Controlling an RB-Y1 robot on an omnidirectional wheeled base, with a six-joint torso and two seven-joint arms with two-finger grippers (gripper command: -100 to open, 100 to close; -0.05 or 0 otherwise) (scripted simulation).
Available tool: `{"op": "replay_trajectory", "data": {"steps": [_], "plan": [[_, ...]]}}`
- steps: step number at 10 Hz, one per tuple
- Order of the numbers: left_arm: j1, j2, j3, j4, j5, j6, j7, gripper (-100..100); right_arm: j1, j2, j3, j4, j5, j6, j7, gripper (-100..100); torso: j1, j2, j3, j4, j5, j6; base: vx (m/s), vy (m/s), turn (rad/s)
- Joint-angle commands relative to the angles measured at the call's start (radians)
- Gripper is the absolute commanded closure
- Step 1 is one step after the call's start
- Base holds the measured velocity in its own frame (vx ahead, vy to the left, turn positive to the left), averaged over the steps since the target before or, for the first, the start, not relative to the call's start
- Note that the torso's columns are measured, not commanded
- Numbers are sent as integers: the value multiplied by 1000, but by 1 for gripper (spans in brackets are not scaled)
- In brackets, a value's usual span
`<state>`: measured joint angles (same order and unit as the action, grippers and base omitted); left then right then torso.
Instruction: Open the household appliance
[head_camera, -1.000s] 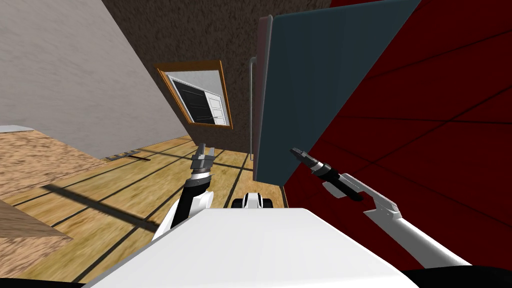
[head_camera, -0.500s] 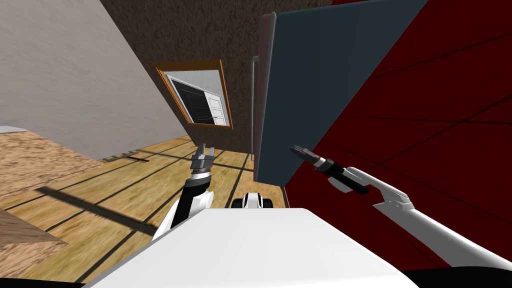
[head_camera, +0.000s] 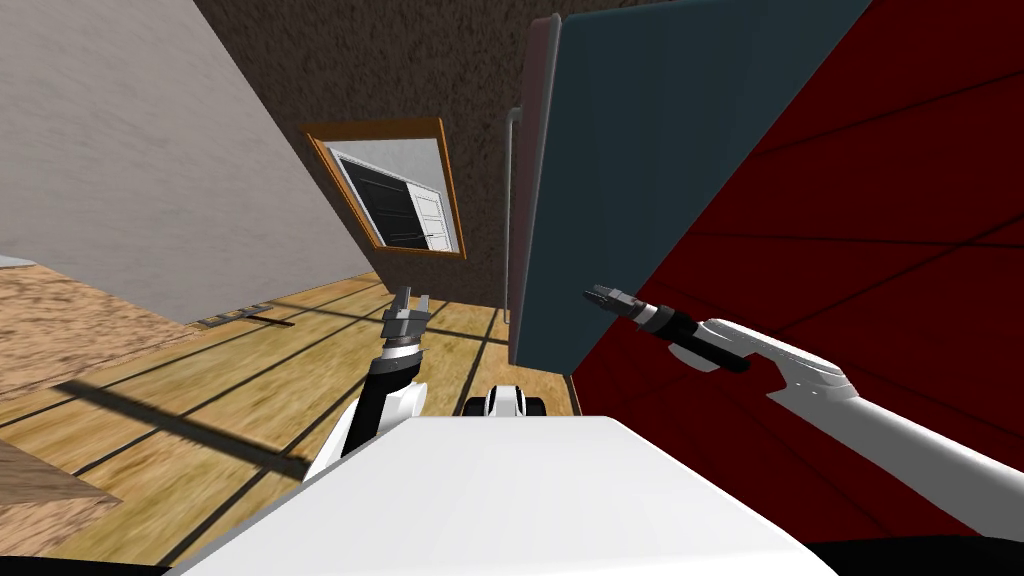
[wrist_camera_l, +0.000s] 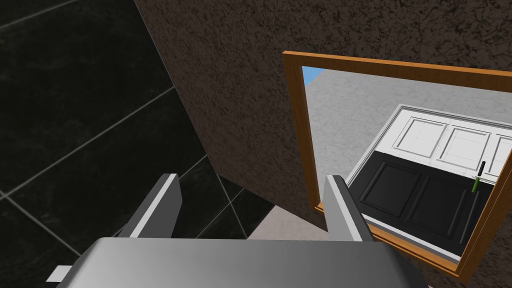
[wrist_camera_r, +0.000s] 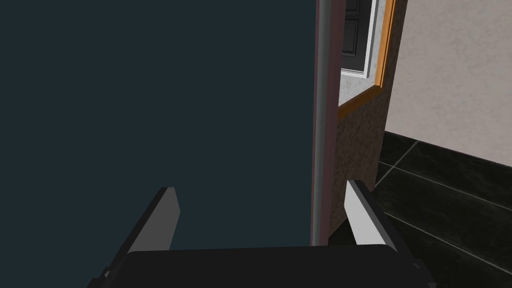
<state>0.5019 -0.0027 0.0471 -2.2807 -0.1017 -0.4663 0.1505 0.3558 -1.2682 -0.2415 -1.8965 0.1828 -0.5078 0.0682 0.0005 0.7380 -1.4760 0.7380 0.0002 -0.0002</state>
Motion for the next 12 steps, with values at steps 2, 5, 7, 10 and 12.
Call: {"op": "replay_trajectory", "data": {"steps": [2, 5, 7, 10, 12], "plan": [[0, 0, 0, 0, 0, 0, 0, 0, -15, -100, -18, 42, 17, 13, 1, -100, 0, 0, 0, 0, 0, 0, 37, 52, -22], [0, 0, 0, 0, 0, 0, 0, 0, -27, -195, -36, 79, 32, 24, 3, -100, 0, 0, 0, 0, 0, 0, 31, 39, -12], [0, 0, 0, 0, 0, 0, 0, 0, -38, -253, -54, 118, 46, 36, 4, -100, -1, 1, 0, 0, 0, 0, 23, 39, -11], [0, 0, 0, 0, 0, 0, 0, 0, -50, -345, -72, 159, 61, 48, 6, -100, -1, 1, 0, 0, -1, 0, 24, 41, -12], [0, 0, 0, 0, 0, 0, 0, 0, -50, -397, -72, 159, 61, 48, 6, -100, 0, 0, 0, 0, 0, 0, 26, 39, -12]]}}
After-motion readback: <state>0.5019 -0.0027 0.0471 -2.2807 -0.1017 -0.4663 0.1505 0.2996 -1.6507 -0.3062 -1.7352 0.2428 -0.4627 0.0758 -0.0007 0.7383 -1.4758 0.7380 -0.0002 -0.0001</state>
